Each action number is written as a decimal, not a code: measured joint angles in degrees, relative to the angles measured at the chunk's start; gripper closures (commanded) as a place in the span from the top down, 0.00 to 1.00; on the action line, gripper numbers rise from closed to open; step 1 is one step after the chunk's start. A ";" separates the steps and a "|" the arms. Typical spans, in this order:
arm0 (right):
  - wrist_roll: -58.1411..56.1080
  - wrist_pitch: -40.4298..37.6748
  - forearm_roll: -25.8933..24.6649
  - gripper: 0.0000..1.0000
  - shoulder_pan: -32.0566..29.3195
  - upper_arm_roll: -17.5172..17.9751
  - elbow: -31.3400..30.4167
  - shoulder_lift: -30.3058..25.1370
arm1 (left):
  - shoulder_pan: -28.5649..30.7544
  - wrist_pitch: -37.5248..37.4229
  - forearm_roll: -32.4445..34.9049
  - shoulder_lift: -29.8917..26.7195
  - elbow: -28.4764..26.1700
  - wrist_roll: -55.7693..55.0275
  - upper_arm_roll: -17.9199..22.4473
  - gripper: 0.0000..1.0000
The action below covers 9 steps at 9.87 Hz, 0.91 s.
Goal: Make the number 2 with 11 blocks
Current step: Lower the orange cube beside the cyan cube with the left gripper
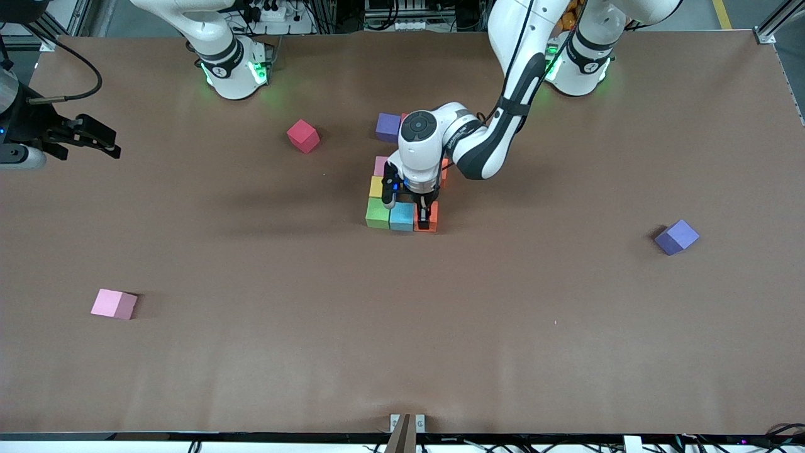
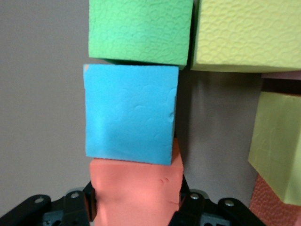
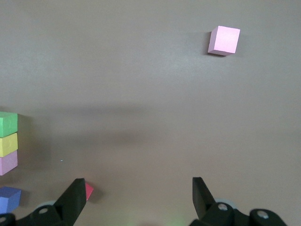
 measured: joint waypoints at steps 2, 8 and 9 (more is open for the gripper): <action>0.01 -0.01 0.00 1.00 0.00 0.00 0.00 0.01 | 0.00 -0.12 0.00 0.43 0.00 -0.06 0.07 1.00; 0.01 -0.04 0.00 1.00 0.00 0.00 0.00 0.05 | -0.03 -2.44 -0.54 0.28 1.51 -0.20 0.36 1.00; 0.02 -0.04 0.00 1.00 -0.01 0.00 0.00 0.09 | -0.10 -4.03 -0.90 -0.60 1.66 -0.20 0.36 1.00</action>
